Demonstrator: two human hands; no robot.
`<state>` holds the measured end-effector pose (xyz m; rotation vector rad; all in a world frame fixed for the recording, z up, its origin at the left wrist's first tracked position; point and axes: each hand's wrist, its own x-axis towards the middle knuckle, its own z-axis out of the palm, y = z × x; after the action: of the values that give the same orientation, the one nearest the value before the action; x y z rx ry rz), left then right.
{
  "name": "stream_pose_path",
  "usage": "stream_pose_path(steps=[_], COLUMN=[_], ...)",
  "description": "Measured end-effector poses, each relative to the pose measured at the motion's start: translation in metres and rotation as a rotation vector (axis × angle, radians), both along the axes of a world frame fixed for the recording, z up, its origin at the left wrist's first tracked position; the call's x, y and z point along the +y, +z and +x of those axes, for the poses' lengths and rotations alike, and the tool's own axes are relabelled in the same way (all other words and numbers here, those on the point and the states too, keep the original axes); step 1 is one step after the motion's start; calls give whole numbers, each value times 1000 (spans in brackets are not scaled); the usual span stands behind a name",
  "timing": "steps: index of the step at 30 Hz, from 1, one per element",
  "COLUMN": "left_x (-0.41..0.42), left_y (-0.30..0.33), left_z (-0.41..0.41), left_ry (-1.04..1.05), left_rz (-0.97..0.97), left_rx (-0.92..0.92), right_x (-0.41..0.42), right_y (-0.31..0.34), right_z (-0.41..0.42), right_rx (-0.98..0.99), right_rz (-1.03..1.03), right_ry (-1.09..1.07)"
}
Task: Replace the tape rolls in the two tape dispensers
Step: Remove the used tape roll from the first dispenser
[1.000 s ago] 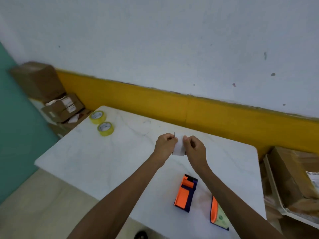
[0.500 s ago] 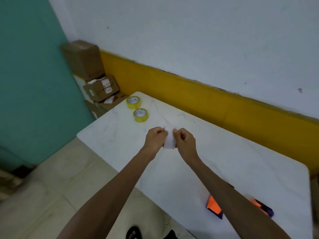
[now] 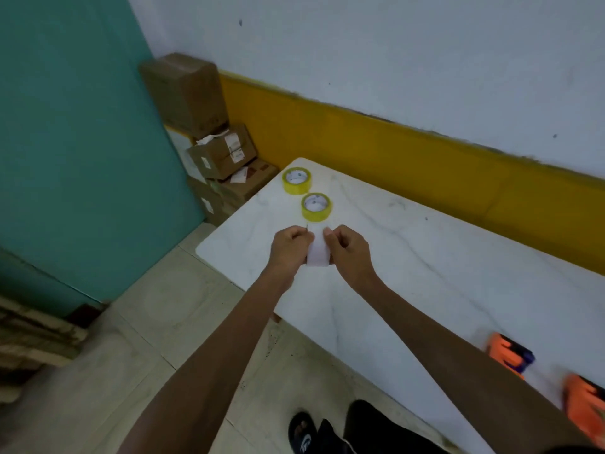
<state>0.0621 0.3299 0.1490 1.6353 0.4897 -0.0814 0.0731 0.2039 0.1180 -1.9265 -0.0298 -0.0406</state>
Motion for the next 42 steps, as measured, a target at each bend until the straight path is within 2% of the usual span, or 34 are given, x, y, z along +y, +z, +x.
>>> stream_pose_path(steps=[11,24,37,42], left_x=[-1,-41,-53,-42], left_y=[-32,-49,-82,-85], left_z=[52,179,245,275], left_ry=[-101,-298,-503,-666], left_rz=[-54,46,143,124], left_rx=[87,138,200,200], right_x=[-5,-42,-45,-30], right_y=[-26,-55,-85,-82], right_z=[36,144,189,207], right_rx=[102,189,326,345], right_rz=[-25,25,26,29], right_ry=[-102,-259,-419,-545])
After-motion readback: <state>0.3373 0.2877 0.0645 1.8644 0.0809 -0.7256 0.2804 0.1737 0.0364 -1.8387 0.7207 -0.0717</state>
